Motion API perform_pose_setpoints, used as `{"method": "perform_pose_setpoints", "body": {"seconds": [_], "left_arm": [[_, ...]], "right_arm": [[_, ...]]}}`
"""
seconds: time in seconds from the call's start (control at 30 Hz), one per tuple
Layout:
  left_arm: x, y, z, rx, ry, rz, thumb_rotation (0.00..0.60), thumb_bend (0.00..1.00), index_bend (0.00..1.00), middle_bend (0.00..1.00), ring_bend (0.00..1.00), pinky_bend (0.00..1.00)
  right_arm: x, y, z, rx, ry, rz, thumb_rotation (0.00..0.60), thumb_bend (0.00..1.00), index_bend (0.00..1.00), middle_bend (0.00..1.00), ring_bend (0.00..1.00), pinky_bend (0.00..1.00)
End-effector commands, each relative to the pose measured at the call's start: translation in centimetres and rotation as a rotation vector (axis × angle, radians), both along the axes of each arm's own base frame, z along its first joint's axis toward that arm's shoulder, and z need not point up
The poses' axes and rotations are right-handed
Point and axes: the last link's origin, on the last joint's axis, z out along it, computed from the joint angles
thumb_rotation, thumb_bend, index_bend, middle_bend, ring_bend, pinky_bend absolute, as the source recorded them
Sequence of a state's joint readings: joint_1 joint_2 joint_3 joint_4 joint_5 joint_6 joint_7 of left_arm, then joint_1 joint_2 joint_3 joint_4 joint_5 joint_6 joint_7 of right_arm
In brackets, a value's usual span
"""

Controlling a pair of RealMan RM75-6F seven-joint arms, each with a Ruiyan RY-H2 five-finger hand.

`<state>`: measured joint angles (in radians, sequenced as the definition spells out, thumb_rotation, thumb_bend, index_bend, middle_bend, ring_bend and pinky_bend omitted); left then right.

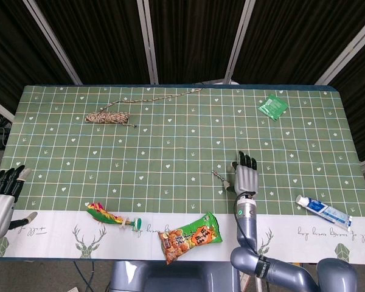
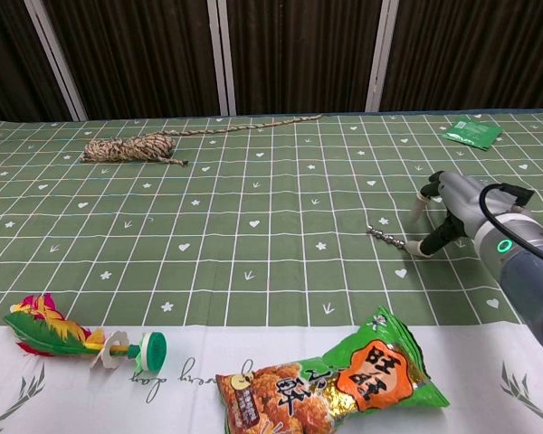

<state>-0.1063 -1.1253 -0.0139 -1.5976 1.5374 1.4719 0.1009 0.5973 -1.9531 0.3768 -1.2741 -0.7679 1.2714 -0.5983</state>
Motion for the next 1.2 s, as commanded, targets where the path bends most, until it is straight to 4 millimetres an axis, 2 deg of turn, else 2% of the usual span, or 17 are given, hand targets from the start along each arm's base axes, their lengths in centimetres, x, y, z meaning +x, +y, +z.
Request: {"method": "perform_pose_setpoints", "body": {"seconds": [0.03, 0.37, 1.2], "left_arm": [[0.0, 0.0, 0.0, -0.001, 0.0, 0.0, 0.6, 0.06, 0.0, 0.0, 0.0, 0.0], [0.0, -0.1, 0.0, 0.001, 0.002, -0.003, 0.6, 0.05, 0.0, 0.0, 0.0, 0.0], [0.0, 0.0, 0.0, -0.001, -0.003, 0.002, 0.6, 0.05, 0.0, 0.0, 0.0, 0.0]], "right_arm": [[-0.1, 0.2, 0.1, -0.002, -0.003, -0.007, 0.6, 0.19, 0.41, 0.03, 0.0, 0.0], [0.1, 0.9, 0.7, -0.01, -0.02, -0.021, 0.6, 0.19, 0.41, 0.03, 0.0, 0.0], [-1.2, 0.9, 0.1, 0.015, 0.001, -0.071, 0.6, 0.21, 0.46, 0.06, 0.0, 0.0]]}}
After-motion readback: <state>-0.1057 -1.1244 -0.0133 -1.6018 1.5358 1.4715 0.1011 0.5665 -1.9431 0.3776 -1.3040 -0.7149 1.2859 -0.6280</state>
